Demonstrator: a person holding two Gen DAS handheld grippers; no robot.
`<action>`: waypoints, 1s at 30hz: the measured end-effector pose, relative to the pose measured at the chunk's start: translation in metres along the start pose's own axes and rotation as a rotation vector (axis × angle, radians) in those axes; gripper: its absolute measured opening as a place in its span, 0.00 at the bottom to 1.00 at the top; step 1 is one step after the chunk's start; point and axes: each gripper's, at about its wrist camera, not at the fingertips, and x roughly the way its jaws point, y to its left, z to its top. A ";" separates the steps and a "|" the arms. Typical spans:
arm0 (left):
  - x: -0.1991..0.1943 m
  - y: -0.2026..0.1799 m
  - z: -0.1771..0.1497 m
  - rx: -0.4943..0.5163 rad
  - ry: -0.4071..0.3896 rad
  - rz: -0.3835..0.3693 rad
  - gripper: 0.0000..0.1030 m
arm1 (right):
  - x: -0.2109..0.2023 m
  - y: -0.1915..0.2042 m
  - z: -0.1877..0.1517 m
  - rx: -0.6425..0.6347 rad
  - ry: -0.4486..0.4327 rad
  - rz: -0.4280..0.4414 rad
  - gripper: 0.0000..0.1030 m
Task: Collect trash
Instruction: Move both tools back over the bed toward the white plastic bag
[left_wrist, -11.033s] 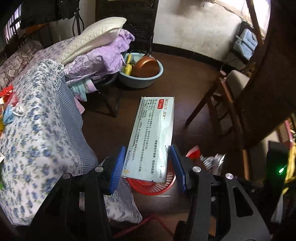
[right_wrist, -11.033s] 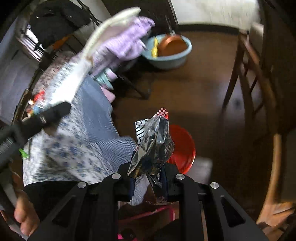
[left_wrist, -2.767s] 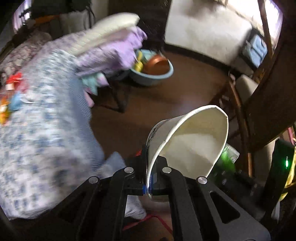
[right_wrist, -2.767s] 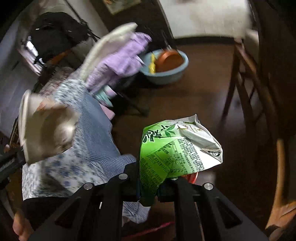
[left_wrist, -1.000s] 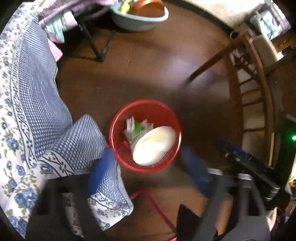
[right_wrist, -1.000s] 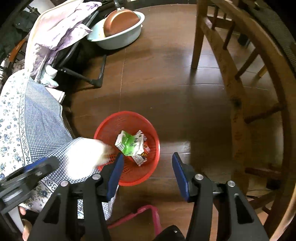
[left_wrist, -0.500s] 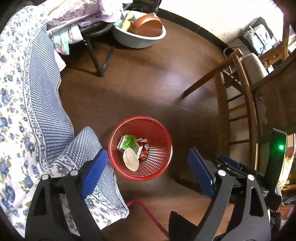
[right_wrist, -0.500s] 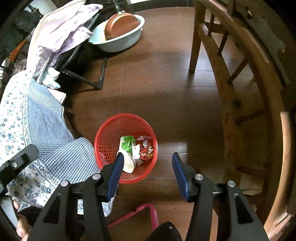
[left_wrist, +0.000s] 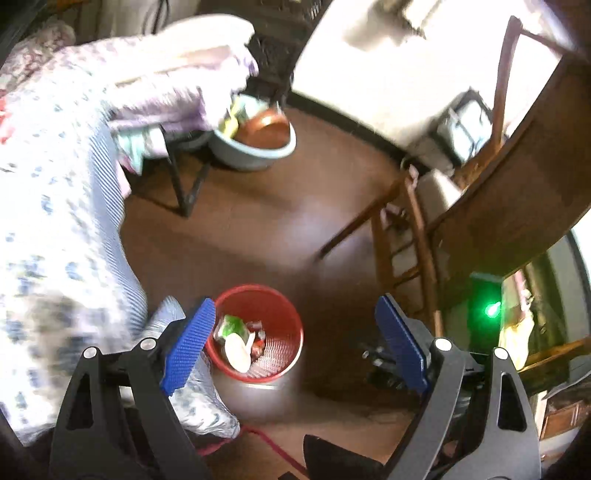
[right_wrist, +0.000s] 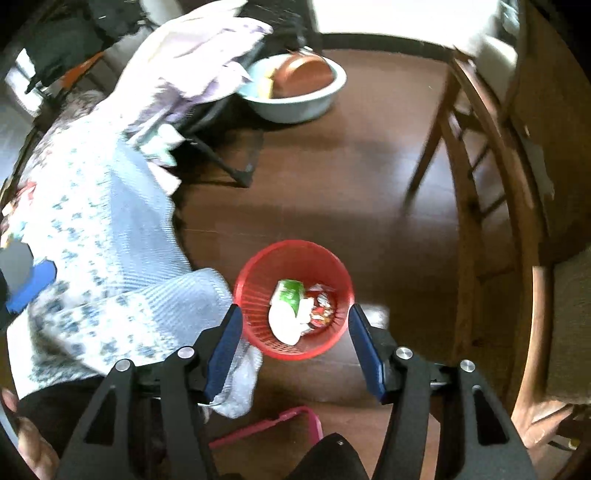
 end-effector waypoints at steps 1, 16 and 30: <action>-0.017 0.005 0.003 -0.005 -0.033 0.002 0.85 | -0.007 0.011 -0.001 -0.022 -0.015 0.017 0.57; -0.247 0.236 -0.004 -0.359 -0.442 0.664 0.93 | -0.067 0.302 -0.010 -0.542 -0.174 0.412 0.62; -0.278 0.350 -0.023 -0.624 -0.450 0.734 0.93 | -0.042 0.457 0.021 -0.700 -0.340 0.373 0.64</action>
